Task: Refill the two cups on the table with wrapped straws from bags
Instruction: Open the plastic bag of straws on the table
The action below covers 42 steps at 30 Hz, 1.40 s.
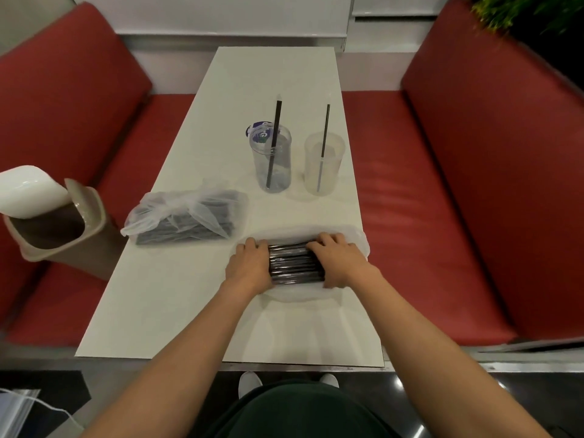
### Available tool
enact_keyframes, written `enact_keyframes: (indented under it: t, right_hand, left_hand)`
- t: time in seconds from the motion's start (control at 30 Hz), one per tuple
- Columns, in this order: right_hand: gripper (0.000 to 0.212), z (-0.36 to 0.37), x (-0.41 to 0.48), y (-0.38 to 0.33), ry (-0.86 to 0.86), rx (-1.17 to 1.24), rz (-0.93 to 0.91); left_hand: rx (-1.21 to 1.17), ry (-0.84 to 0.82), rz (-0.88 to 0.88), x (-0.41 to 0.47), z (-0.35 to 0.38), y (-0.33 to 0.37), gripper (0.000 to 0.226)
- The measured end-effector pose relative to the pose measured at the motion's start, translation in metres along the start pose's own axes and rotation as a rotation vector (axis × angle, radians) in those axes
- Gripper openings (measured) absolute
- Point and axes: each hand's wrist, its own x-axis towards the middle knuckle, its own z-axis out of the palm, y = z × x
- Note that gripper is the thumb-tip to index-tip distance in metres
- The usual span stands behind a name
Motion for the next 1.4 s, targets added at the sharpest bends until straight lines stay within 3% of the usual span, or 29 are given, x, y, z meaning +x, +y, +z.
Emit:
enact_keyframes:
  t: [0.07, 0.17, 0.27, 0.37, 0.4, 0.47, 0.57, 0.67, 0.8, 1.03, 1.2, 1.33, 1.4]
  right_hand:
    - [0.109, -0.001, -0.006, 0.011, -0.024, -0.018, 0.021]
    - [0.115, -0.003, -0.013, 0.021, -0.013, 0.062, 0.000]
    - [0.092, -0.003, -0.015, 0.025, 0.095, 0.172, -0.033]
    - [0.051, -0.007, -0.013, 0.021, 0.272, 0.218, -0.018]
    - [0.047, -0.008, -0.010, 0.019, 0.267, 0.222, -0.005]
    - [0.066, -0.010, -0.006, 0.015, 0.129, 0.212, 0.018]
    - [0.104, -0.008, -0.003, 0.018, 0.025, 0.144, 0.027]
    - [0.104, -0.006, -0.003, 0.026, 0.036, 0.128, 0.034]
    - [0.093, -0.004, -0.004, 0.028, 0.072, 0.159, 0.040]
    - [0.115, 0.015, 0.002, 0.047, 0.093, 0.325, 0.042]
    - [0.106, 0.013, -0.014, 0.036, 0.117, 0.267, 0.041]
    - [0.053, 0.016, -0.010, 0.006, 0.313, 0.279, -0.013]
    - [0.042, 0.015, -0.001, -0.015, 0.370, 0.315, -0.056]
  left_hand:
    - [0.068, -0.067, 0.024, 0.001, -0.002, -0.012, 0.100]
    - [0.036, -0.142, 0.062, 0.002, -0.005, -0.020, 0.117]
    - [0.011, -0.056, 0.055, 0.000, -0.006, -0.020, 0.108]
    - [-0.093, 0.151, 0.126, 0.003, -0.006, -0.013, 0.072]
    - [-0.087, 0.167, 0.169, 0.006, -0.007, -0.010, 0.065]
    - [-0.033, 0.118, 0.229, 0.014, -0.010, -0.008, 0.071]
    - [0.050, -0.011, 0.222, 0.024, -0.014, -0.017, 0.106]
    - [0.061, -0.088, 0.223, 0.028, -0.014, -0.029, 0.111]
    - [0.059, -0.055, 0.239, 0.024, -0.012, -0.029, 0.116]
    - [0.001, -0.063, 0.246, 0.012, 0.004, -0.038, 0.117]
    - [-0.088, 0.000, 0.235, 0.005, 0.006, -0.041, 0.117]
    - [-0.218, 0.216, 0.225, 0.001, 0.005, -0.036, 0.073]
    - [-0.222, 0.238, 0.235, 0.000, 0.005, -0.034, 0.061]
